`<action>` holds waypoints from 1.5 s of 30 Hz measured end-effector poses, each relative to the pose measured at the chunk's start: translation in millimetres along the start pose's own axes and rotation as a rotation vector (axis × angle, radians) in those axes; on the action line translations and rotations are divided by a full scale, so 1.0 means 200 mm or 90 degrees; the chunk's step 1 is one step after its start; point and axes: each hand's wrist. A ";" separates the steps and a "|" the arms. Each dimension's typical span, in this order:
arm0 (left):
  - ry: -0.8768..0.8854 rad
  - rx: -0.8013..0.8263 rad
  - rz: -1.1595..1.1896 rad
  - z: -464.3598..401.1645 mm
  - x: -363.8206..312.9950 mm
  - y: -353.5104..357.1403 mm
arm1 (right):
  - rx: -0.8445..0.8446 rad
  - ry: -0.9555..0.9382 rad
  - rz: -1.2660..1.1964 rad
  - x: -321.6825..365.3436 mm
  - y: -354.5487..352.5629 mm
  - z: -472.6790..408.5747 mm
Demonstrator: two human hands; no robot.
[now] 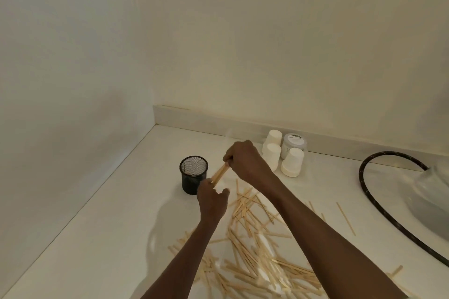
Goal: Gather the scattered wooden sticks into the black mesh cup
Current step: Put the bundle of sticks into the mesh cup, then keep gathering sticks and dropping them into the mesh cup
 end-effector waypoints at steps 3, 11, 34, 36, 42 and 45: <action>-0.013 0.016 -0.081 0.00 0.12 -0.04 | -0.068 -0.047 -0.014 0.04 0.04 -0.10; 0.038 0.109 -0.242 0.03 0.29 -0.15 | 0.035 -0.109 0.154 0.11 0.29 -0.24; 0.172 0.196 -0.303 0.10 0.12 0.10 | 0.010 0.217 0.004 -0.67 0.17 0.29; 0.176 0.207 -0.336 0.09 0.09 0.18 | 0.009 0.276 0.031 -0.76 0.15 0.38; 0.224 0.217 -0.617 0.07 0.09 0.36 | 0.094 0.492 0.093 -1.01 0.13 0.65; 0.271 0.206 -0.678 0.07 0.08 0.40 | 0.198 0.564 0.096 -1.08 0.13 0.74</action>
Point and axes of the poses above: each hand's wrist, its own z-axis away from the middle knuckle, its own y-axis out of the palm, x = y × z, and after that the axes turned 3 degrees about y, right-handed
